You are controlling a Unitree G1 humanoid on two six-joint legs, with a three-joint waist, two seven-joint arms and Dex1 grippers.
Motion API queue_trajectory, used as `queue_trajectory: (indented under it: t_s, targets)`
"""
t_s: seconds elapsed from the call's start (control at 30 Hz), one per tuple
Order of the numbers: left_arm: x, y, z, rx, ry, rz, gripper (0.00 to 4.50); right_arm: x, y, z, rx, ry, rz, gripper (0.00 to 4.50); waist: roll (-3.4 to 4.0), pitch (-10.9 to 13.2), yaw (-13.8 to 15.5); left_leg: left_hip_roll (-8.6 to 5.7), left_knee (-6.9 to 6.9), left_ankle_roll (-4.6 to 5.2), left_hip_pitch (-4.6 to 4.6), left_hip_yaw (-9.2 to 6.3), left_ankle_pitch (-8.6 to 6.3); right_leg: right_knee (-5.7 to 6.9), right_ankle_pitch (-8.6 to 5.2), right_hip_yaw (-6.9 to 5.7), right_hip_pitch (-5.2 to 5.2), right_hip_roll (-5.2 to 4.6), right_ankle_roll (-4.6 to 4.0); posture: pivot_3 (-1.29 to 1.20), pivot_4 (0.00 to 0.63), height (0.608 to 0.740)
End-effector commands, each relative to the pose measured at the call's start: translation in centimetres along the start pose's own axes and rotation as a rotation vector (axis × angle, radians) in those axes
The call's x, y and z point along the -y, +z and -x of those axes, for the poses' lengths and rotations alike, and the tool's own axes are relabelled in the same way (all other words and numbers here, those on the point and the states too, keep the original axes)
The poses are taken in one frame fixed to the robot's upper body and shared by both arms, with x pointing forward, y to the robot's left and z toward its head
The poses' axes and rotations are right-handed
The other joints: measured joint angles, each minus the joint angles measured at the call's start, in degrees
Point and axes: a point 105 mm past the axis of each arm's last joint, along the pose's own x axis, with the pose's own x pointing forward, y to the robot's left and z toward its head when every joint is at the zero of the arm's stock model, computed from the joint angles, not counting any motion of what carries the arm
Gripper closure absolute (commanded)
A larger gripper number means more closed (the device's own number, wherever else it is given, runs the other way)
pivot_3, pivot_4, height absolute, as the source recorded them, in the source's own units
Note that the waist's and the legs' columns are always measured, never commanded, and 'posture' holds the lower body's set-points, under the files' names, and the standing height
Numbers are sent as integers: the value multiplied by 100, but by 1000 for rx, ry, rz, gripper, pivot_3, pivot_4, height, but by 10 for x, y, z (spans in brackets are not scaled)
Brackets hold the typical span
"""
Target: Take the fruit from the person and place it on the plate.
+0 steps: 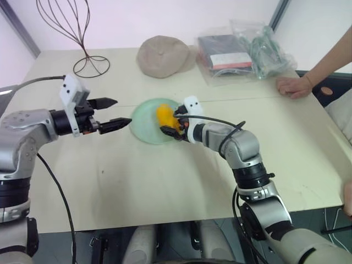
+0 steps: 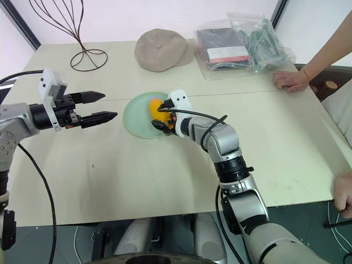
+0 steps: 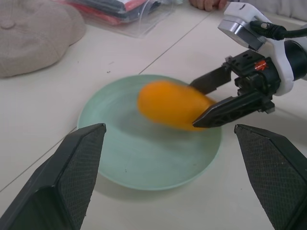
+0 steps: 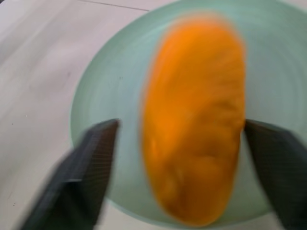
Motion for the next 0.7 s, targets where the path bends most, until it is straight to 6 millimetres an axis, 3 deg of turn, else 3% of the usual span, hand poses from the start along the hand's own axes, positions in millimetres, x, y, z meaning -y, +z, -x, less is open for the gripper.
queue_trajectory:
  t_s: [0.03,0.17,0.4,0.47,0.7]
  targets:
    - [5,12,1,35,-16,-42,0,-3,20,6,67,16,50,20,0,0,1,0,0,0,0,0,0,0,0,0,0,0,0,0,150,740]
    - [6,12,-2,33,-30,-46,0,3,37,24,111,11,141,20,0,0,16,-2,0,0,0,0,0,-1,0,-1,2,0,0,0,150,740]
    - [8,10,-3,24,-54,-50,0,1,62,91,169,101,346,20,1,0,21,-3,0,0,0,-1,0,-6,-1,-3,4,2,1,0,150,740]
    - [8,9,-1,18,-58,-49,0,1,63,114,163,115,387,20,0,0,26,-1,1,1,0,-1,0,-7,-1,-4,6,1,1,0,150,740]
    - [10,7,1,16,-82,-42,0,9,58,162,119,84,448,20,-2,-1,36,0,1,1,2,0,-1,-11,-1,-3,12,-3,2,0,150,740]
